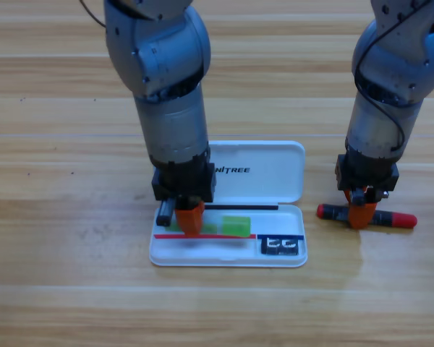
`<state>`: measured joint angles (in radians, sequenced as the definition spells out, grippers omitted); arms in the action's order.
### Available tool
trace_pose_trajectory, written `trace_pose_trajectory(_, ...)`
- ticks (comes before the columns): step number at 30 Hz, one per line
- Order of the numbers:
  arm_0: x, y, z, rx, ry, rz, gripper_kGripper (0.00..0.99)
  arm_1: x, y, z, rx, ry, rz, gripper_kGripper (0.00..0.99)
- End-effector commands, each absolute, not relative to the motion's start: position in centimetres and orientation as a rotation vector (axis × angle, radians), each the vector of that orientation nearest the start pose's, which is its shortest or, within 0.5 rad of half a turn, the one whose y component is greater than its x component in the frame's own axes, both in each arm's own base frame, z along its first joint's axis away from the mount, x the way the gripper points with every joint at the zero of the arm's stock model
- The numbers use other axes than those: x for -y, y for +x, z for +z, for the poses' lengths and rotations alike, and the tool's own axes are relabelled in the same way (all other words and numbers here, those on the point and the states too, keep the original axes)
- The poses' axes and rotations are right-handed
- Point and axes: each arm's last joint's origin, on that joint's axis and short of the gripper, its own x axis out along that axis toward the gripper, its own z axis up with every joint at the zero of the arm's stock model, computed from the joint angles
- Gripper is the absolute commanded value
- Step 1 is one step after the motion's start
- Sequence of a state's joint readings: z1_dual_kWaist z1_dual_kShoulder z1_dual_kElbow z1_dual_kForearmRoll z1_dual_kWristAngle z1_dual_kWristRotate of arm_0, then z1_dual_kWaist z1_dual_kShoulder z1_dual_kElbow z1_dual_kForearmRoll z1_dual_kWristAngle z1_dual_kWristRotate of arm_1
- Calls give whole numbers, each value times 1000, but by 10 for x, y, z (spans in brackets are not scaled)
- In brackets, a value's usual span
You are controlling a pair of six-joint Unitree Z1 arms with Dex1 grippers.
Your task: Clean up eraser and pencils
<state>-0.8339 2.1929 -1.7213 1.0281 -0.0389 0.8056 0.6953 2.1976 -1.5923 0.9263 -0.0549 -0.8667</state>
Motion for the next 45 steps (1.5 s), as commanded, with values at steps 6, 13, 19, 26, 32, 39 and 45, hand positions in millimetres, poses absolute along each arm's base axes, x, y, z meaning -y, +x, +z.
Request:
trace_pose_trajectory(6, 335, 287, 193, -1161, 1212, -1313, 0, -257, 326, 153, -1339, -1254, 1155, 0)
trace_pose_trajectory(13, 334, 286, 188, -1181, 1204, -1312, 0, -254, 318, 180, -1307, -1237, 1130, 0)
trace_pose_trajectory(19, 334, 286, 188, -1187, 1200, -1310, 0, -251, 293, 229, -1216, -1228, 1133, 0)
trace_pose_trajectory(26, 333, 285, 190, -1191, 1191, -1296, 0, -253, 275, 253, -1169, -1224, 1144, 0)
trace_pose_trajectory(32, 331, 284, 193, -1208, 1187, -1278, 563, -257, 270, 257, -1161, -1220, 1151, 0)
trace_pose_trajectory(39, 330, 284, 195, -1214, 1185, -1262, 988, -265, 263, 266, -1145, -1215, 1157, 0)
trace_pose_trajectory(45, 330, 283, 196, -1210, 1184, -1262, 990, -283, 258, 270, -1124, -1226, 1179, 0)
